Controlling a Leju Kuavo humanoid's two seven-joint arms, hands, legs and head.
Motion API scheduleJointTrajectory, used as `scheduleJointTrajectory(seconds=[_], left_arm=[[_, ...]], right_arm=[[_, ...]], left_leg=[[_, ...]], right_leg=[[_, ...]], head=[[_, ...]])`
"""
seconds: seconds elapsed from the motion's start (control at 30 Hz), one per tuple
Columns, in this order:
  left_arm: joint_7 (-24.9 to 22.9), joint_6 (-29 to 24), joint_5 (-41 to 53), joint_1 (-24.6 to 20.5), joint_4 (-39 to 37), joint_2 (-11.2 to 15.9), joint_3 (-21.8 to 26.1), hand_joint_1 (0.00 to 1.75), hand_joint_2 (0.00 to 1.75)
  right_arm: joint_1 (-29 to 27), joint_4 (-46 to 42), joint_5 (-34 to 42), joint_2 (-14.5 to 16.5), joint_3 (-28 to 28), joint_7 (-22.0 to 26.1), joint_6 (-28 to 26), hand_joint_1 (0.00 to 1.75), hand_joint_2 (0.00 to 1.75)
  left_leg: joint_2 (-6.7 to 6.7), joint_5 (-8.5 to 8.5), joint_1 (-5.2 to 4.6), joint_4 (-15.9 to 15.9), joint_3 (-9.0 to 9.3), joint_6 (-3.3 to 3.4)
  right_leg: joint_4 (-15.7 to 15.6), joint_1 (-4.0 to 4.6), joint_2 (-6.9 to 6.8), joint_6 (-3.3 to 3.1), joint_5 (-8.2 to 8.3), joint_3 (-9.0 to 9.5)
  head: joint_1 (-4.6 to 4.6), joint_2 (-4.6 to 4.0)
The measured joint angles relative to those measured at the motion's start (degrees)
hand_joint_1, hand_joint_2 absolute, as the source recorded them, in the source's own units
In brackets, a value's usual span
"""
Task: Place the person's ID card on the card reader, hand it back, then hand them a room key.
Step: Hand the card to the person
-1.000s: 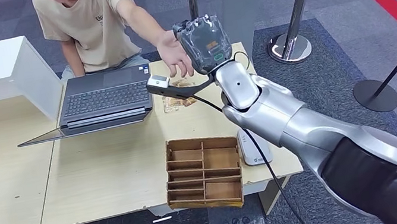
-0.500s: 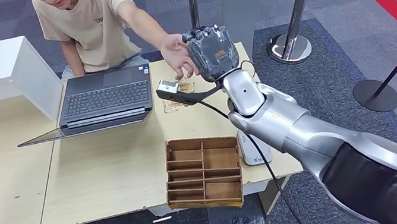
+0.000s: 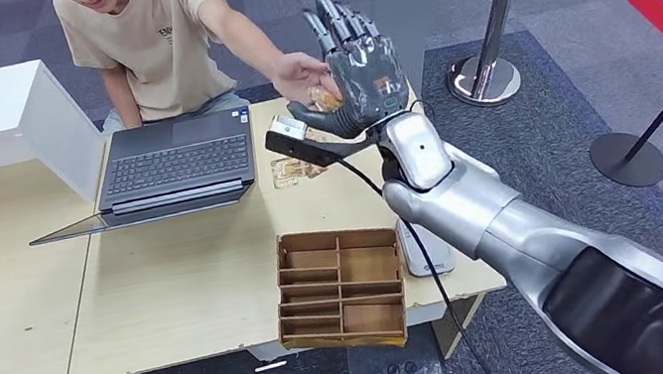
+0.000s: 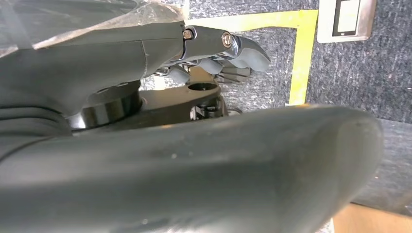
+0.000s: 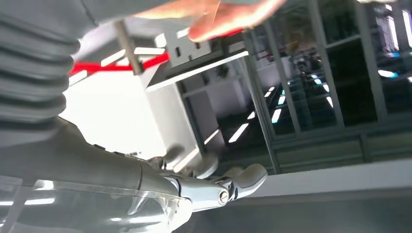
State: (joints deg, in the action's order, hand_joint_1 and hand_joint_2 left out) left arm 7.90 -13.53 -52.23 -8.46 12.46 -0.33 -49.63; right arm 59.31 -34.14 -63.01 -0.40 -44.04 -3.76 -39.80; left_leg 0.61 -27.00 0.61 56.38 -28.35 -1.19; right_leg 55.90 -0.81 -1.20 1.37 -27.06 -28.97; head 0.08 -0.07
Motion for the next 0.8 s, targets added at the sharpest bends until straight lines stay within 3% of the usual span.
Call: scheduleJointTrajectory(seconds=[0.17,0.3,0.47,0.7,0.8], left_arm=[[0.3,0.0,0.1,0.7,0.0,0.5,0.0,0.0,0.0],[1.4,-0.1,-0.7,1.3,-0.1,0.9,0.0,0.0,0.0],[4.3,-0.6,-3.3,2.4,-0.2,1.3,0.6,0.0,0.0],[5.2,-1.2,-5.6,2.7,-0.4,1.8,2.0,0.0,0.0],[4.4,-1.4,-6.6,2.8,-0.5,2.4,2.8,0.0,0.0]], right_arm=[[-5.5,-11.2,9.2,-1.1,7.7,2.5,-0.2,0.0,0.0],[-12.4,-23.2,16.9,-2.8,12.9,1.6,-0.3,0.0,0.0],[-26.4,-40.5,32.7,-4.4,18.3,3.9,-0.3,0.0,0.0],[-42.1,-56.7,40.0,-6.6,22.4,5.4,0.8,0.0,0.0],[-49.6,-60.9,47.2,-7.5,22.3,9.5,1.8,0.0,0.0]], left_leg=[[-0.01,0.0,0.0,0.0,0.01,0.0],[0.0,-0.01,-0.01,0.0,0.04,0.0],[-0.02,-0.05,0.01,0.0,0.06,0.04],[-0.01,-0.06,0.03,0.0,0.05,0.03],[0.01,-0.07,0.03,0.0,0.01,0.02]], right_leg=[[0.0,0.0,-0.01,0.0,0.0,0.01],[0.0,0.0,0.0,0.0,0.0,0.02],[-0.1,0.01,-0.02,0.03,-0.03,0.06],[-0.1,0.04,-0.04,0.06,-0.06,0.08],[-0.1,0.05,-0.01,0.06,-0.05,0.05]], head=[[0.01,0.0],[0.02,0.0],[0.01,0.0],[0.02,0.0],[0.0,0.0]])
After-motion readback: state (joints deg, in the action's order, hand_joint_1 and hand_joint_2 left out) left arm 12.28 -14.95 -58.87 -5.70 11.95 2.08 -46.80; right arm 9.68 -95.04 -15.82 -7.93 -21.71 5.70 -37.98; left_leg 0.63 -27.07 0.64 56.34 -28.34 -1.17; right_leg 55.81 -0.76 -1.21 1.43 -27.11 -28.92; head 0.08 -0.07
